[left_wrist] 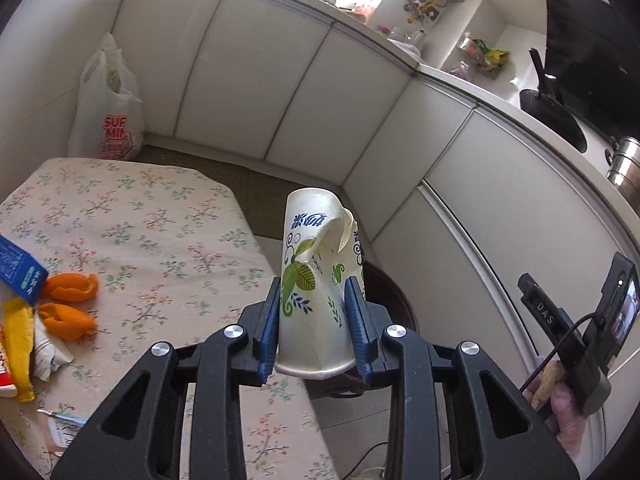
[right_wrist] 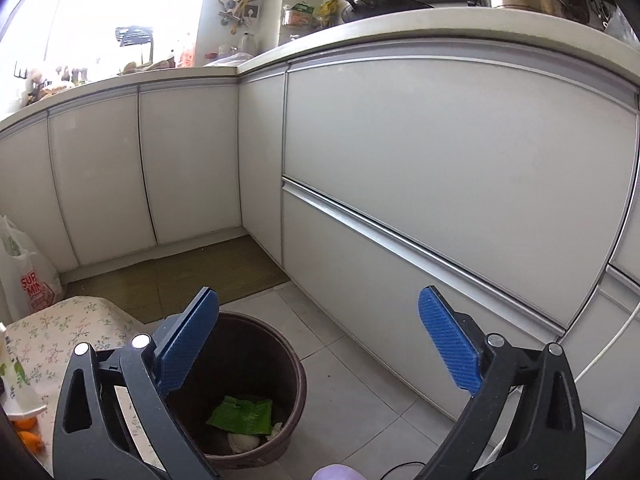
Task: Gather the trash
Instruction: 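Lower the white paper cup into the brown bin and open the left tool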
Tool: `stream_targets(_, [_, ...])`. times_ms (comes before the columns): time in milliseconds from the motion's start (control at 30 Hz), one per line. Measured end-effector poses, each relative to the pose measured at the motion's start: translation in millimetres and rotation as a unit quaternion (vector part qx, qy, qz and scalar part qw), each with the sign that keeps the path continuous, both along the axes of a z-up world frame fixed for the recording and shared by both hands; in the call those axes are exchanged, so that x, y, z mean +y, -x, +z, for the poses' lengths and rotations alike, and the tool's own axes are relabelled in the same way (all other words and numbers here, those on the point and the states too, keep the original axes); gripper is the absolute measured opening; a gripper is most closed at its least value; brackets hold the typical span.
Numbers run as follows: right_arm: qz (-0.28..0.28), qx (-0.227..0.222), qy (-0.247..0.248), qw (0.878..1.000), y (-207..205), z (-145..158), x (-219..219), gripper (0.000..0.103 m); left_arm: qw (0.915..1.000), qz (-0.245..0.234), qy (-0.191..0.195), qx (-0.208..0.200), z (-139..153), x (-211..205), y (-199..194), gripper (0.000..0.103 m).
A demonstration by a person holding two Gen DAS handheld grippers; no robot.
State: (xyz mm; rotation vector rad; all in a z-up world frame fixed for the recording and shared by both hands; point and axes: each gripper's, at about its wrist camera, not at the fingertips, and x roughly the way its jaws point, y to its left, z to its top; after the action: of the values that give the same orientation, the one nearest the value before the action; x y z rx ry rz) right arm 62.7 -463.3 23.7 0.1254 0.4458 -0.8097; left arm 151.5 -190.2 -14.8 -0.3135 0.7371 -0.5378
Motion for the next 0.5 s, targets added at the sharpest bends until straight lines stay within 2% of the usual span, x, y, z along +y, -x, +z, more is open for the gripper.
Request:
stream_targets(233, [-0.029,0.005,-0.059,0.998,22,-5,-44,0.096,0.9989,-0.044,-0.015,0.005,13,-88,-24,0.033])
stream_targets(400, [-0.037,0.014,-0.089,0.995,27,-13,-56,0.096,0.9957,-0.075,-0.049,0.022,9,-146,-44,0.035])
stream_targets(467, [-0.037,0.015,-0.092,0.995,27,-14,-57,0.096,0.9942,-0.082,-0.062,0.03,6,-159,-48,0.038])
stream_targets(500, [-0.038,0.014,-0.094,0.995,27,-14,-58,0.096,0.9938,-0.081,-0.067,0.036,4,-164,-48,0.043])
